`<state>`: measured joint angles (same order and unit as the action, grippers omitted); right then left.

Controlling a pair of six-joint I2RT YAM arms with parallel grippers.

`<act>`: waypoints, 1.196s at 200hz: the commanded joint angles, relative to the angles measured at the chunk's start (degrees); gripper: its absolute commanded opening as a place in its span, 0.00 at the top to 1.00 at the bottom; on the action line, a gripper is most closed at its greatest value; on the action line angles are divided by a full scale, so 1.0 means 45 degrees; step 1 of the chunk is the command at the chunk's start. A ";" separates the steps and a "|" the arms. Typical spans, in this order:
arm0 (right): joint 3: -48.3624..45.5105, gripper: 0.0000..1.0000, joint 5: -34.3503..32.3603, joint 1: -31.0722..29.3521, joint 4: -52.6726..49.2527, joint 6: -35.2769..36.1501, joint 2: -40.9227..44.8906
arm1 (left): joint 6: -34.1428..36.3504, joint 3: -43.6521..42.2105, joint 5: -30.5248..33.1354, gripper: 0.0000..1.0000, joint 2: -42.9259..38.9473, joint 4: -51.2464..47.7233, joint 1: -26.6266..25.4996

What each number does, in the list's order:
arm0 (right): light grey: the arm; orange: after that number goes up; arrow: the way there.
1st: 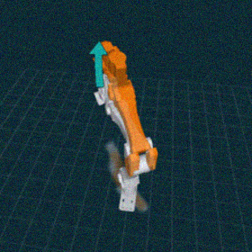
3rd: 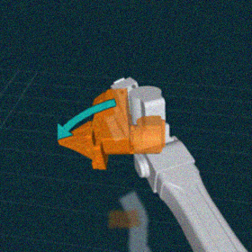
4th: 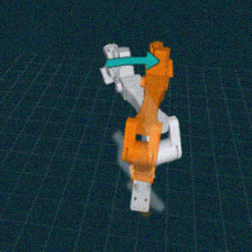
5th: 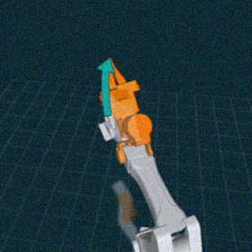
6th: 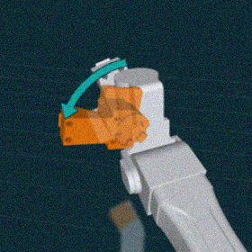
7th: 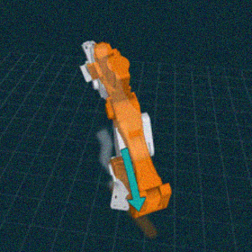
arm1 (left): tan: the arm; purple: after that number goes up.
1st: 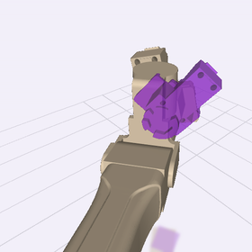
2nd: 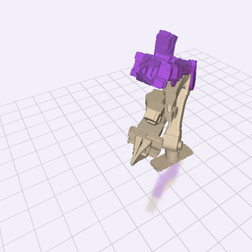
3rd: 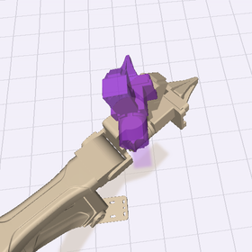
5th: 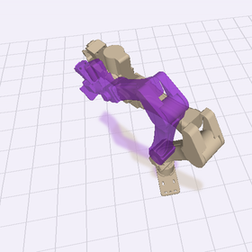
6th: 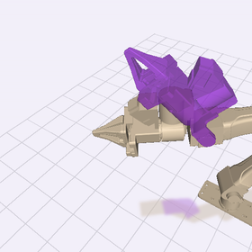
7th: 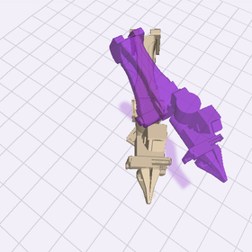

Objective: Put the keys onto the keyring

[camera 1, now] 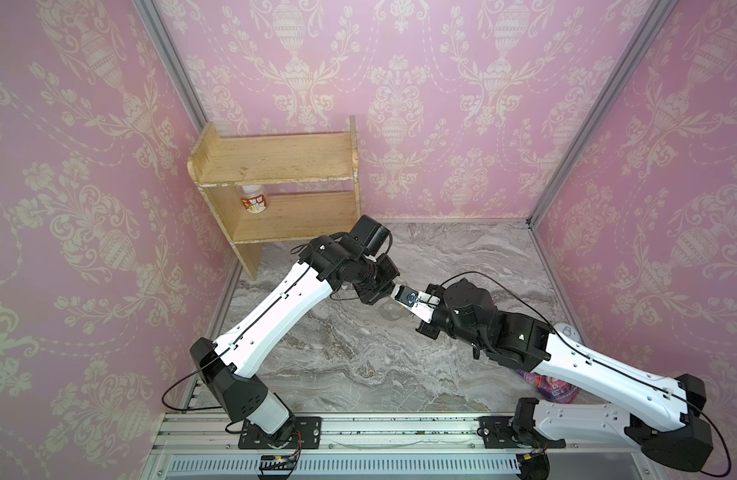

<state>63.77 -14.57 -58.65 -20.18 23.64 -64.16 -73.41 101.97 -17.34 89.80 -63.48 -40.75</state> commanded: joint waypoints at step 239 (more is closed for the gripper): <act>-0.0177 1.00 -0.0635 -0.0091 0.0518 -0.0604 -0.0200 | -0.0152 0.0569 0.0656 1.00 0.0103 -0.0248 -0.0334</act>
<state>62.98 -17.43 -58.65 -18.68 22.46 -65.30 -73.41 103.15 -15.88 89.80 -63.59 -41.85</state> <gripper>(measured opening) 0.049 0.040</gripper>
